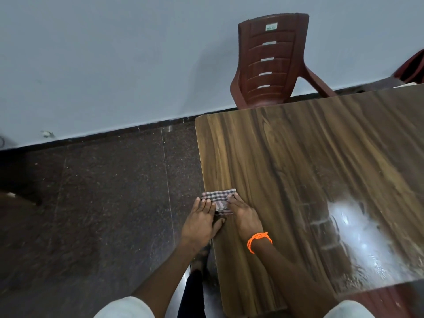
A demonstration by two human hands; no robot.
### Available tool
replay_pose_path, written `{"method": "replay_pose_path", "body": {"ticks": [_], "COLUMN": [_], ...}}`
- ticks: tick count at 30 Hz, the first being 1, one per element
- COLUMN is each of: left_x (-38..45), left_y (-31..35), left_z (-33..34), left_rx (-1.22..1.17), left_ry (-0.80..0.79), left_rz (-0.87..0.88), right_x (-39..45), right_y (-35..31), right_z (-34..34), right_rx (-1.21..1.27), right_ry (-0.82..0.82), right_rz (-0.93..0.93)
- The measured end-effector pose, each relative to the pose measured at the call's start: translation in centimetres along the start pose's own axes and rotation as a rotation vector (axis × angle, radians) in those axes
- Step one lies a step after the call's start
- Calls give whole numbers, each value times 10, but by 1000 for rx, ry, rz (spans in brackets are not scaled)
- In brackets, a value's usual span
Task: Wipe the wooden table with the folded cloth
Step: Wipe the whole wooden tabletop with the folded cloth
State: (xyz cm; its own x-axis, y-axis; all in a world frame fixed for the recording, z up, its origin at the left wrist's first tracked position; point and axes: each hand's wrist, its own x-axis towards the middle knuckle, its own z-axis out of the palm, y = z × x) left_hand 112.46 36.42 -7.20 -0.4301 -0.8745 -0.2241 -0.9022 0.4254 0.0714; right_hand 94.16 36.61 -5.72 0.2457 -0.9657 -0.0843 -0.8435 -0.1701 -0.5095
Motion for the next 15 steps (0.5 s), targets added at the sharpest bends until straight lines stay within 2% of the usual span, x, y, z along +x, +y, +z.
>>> {"method": "replay_pose_path", "body": {"ticks": [8, 15], "left_x": [-84, -137], "left_y": [60, 92], "left_z": [20, 28], "left_rx": [-67, -79], "left_ry": [-21, -125], "left_rz": [-48, 14], "right_x": [-97, -172], "right_y": [-5, -16], "right_z": [4, 14], "right_rx": [-12, 10], "right_ry": [-46, -73], "right_rz": [4, 90]}}
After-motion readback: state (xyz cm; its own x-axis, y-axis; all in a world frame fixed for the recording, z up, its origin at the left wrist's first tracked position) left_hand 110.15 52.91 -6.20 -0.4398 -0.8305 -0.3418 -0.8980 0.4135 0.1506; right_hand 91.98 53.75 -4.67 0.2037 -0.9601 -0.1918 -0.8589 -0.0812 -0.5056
